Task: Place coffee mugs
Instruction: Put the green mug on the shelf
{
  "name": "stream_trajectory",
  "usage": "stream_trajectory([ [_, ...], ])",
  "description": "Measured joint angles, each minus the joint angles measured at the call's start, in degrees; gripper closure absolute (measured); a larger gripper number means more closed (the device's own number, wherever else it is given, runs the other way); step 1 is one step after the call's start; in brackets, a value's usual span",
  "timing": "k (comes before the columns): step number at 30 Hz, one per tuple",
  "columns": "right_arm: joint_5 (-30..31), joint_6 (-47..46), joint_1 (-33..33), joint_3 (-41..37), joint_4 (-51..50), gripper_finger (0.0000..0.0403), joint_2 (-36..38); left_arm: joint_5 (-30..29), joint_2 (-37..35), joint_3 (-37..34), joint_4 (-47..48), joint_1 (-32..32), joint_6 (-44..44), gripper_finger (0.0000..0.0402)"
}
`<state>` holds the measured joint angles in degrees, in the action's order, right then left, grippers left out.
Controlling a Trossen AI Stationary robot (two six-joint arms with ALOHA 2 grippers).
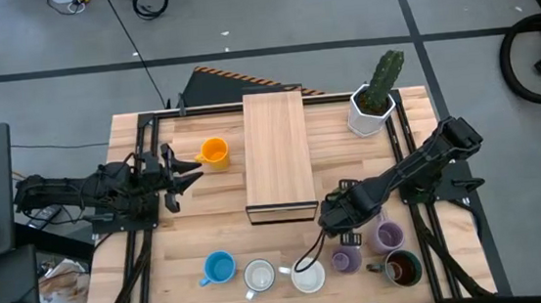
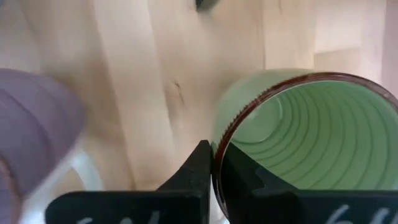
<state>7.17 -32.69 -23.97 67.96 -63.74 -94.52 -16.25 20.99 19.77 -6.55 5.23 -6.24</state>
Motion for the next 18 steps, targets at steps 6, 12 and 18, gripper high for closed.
stream_trajectory([
  [6,-0.84,1.98,1.26,1.77,-7.44,0.0367,0.02,0.02,0.00,0.00,-0.02,0.00,-0.21,0.0280],
  [12,0.88,5.54,2.33,5.63,-13.96,0.0376,1.46,0.04,0.00,0.00,0.12,0.00,-1.52,0.0280],
  [18,6.22,10.65,5.17,10.07,-18.88,0.0372,5.23,0.31,0.00,0.00,1.25,-0.02,-3.24,0.0280],
])
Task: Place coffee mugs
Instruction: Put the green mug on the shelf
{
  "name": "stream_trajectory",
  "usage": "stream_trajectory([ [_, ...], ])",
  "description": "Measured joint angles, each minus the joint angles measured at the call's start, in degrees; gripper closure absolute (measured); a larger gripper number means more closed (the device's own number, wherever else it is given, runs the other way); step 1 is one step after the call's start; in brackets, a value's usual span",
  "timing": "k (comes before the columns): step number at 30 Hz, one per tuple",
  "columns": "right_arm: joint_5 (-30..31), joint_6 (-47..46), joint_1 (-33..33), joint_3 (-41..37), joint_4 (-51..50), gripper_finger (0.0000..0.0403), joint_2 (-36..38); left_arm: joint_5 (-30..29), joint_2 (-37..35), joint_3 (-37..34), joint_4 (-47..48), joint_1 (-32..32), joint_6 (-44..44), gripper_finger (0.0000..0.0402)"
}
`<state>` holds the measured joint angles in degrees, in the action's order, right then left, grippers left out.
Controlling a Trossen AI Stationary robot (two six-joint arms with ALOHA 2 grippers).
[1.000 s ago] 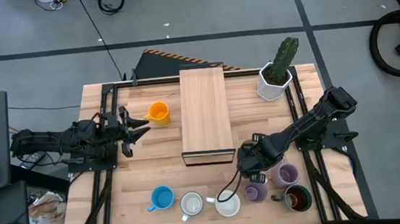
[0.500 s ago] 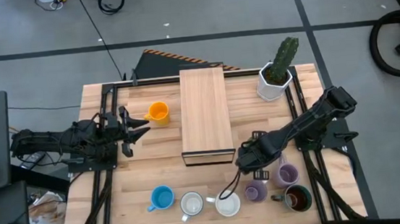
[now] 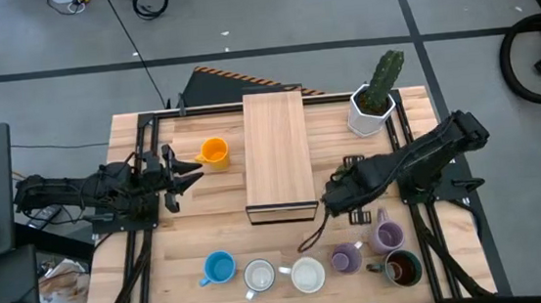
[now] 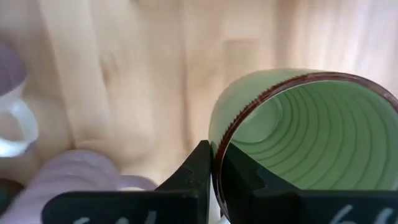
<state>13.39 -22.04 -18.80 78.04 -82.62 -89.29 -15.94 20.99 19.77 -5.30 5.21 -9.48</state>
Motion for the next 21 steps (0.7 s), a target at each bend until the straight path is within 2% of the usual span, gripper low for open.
stream_trajectory([
  [7,1.80,16.86,3.75,3.93,-2.10,0.0373,2.14,8.47,0.00,0.02,2.52,-0.02,-2.09,0.0280],
  [11,2.57,26.60,6.65,6.48,-3.24,0.0373,2.82,8.78,0.00,0.02,2.81,-0.02,-2.40,0.0280],
  [15,5.97,32.19,10.22,9.84,-6.28,0.0373,2.83,8.78,0.00,0.02,2.99,-0.02,-3.52,0.0280],
  [21,8.37,46.70,16.08,13.63,-4.22,0.0376,2.86,8.76,1.49,0.02,2.96,-0.02,-5.05,0.0280],
])
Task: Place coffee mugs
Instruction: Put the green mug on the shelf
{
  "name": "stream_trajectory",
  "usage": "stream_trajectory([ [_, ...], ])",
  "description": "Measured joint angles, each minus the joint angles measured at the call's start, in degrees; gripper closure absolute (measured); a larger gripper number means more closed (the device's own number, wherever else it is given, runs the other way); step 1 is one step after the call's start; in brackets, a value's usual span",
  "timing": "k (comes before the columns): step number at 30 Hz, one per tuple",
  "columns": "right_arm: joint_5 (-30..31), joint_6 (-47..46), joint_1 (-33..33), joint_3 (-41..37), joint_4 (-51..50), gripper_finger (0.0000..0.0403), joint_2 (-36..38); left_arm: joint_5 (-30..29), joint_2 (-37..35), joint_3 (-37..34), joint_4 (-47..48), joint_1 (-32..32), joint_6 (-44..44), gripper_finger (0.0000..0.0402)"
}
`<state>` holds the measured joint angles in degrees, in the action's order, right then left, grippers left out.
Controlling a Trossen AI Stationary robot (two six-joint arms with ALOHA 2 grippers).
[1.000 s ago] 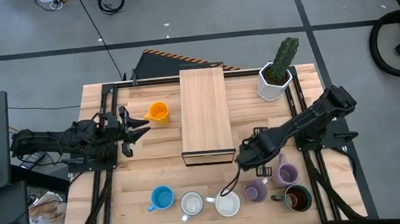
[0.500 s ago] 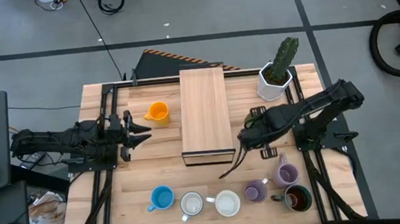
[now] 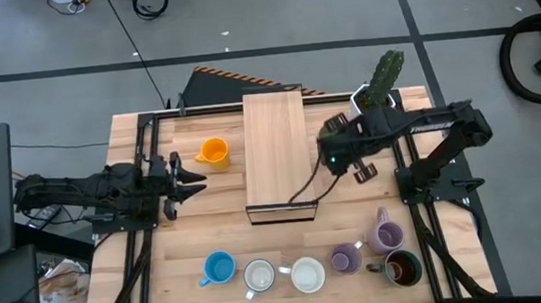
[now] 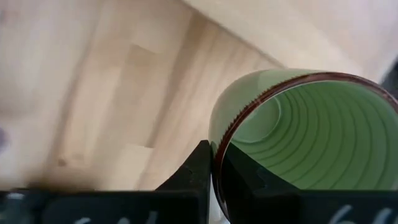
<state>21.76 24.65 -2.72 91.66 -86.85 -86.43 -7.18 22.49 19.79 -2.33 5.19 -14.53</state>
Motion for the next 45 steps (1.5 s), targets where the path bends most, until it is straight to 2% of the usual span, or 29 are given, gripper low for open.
stream_trajectory([
  [8,-0.94,19.16,8.18,0.71,8.10,0.0378,-0.02,0.00,4.14,0.00,-0.77,0.00,-1.73,0.0280],
  [15,-7.87,26.48,14.97,0.71,14.85,0.0379,-0.04,-0.02,4.54,0.00,-2.31,0.00,-2.95,0.0280],
  [20,-8.54,30.95,19.08,0.71,19.54,0.0379,-0.04,-0.02,4.54,0.00,-3.72,0.17,-3.29,0.0280],
  [25,-13.73,32.49,22.89,0.74,21.21,0.0380,-1.06,-0.07,4.56,0.00,-3.76,0.17,-4.36,0.0280],
  [33,-16.71,35.93,26.88,1.23,25.60,0.0380,-3.17,-2.10,5.58,-0.02,-4.52,0.16,-4.36,0.0280],
  [45,-20.64,36.78,30.72,3.46,25.13,0.0380,-5.49,-2.17,8.45,-0.07,-7.05,0.08,-4.34,0.0280],
])
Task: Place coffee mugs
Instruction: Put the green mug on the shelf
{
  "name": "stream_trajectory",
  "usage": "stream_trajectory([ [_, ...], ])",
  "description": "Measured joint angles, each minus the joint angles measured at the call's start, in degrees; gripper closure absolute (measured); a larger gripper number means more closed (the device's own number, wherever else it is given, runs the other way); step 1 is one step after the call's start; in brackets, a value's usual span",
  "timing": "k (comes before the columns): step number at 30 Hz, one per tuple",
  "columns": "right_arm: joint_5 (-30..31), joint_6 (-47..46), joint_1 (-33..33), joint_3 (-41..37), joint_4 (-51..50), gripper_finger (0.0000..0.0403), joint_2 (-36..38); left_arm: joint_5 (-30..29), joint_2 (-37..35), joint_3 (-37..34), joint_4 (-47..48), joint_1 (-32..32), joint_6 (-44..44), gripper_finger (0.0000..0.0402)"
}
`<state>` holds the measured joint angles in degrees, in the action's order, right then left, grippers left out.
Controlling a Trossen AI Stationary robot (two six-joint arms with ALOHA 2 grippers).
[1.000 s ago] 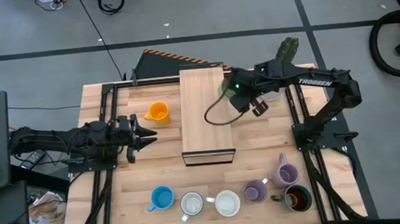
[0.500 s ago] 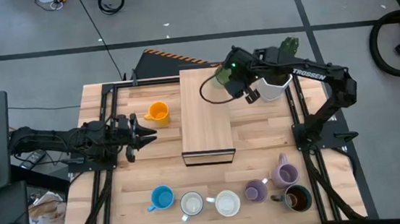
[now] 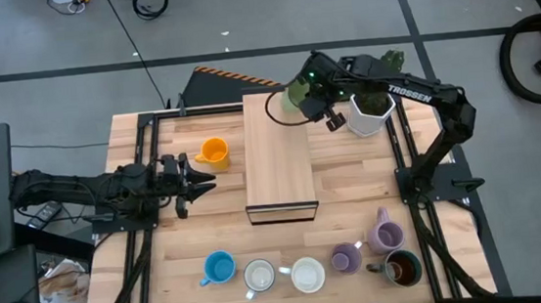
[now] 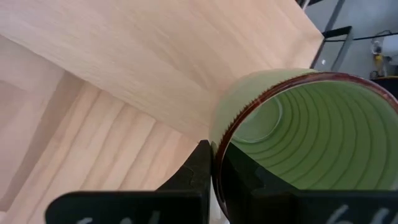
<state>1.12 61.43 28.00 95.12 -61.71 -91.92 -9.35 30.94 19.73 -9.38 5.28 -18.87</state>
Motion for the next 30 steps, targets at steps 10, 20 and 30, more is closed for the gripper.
stream_trajectory([
  [10,-0.19,-1.08,0.29,-0.30,-2.44,0.0371,-0.85,-0.02,0.09,0.00,0.06,0.00,0.04,0.0280],
  [20,-0.19,-1.91,0.27,-0.30,-2.09,0.0364,-0.85,-0.02,0.09,0.00,0.04,0.00,0.16,0.0280],
  [30,0.88,-1.89,-0.84,-0.30,0.04,0.0362,-0.81,-0.02,0.09,0.00,0.04,0.00,0.15,0.0280],
])
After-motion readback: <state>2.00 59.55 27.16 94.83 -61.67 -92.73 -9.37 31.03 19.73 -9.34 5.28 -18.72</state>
